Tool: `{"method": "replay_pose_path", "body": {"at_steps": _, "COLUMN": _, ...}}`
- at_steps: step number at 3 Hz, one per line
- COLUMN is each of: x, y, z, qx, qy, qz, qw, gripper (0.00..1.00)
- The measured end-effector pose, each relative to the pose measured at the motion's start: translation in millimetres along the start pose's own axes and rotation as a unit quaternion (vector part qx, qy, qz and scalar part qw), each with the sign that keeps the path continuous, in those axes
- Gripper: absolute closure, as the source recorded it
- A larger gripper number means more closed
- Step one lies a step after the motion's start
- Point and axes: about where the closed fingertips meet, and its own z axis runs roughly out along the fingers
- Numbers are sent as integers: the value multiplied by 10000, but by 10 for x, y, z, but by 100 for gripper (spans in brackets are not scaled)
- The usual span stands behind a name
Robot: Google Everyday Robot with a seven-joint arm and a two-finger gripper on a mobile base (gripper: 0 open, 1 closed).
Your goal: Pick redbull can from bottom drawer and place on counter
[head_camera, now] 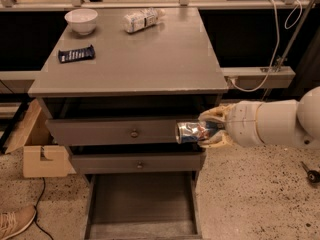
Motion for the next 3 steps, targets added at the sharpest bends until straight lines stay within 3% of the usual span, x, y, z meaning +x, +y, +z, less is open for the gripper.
{"method": "replay_pose_path", "body": {"at_steps": 1, "x": -19, "y": -64, "z": 10, "qx": 15, "qy": -11, "qz": 5, "qw": 10000, "gripper": 100}}
{"method": "replay_pose_path", "body": {"at_steps": 3, "x": -164, "y": -1131, "z": -4, "qx": 11, "qy": -230, "qz": -463, "qw": 9987, "gripper": 100}}
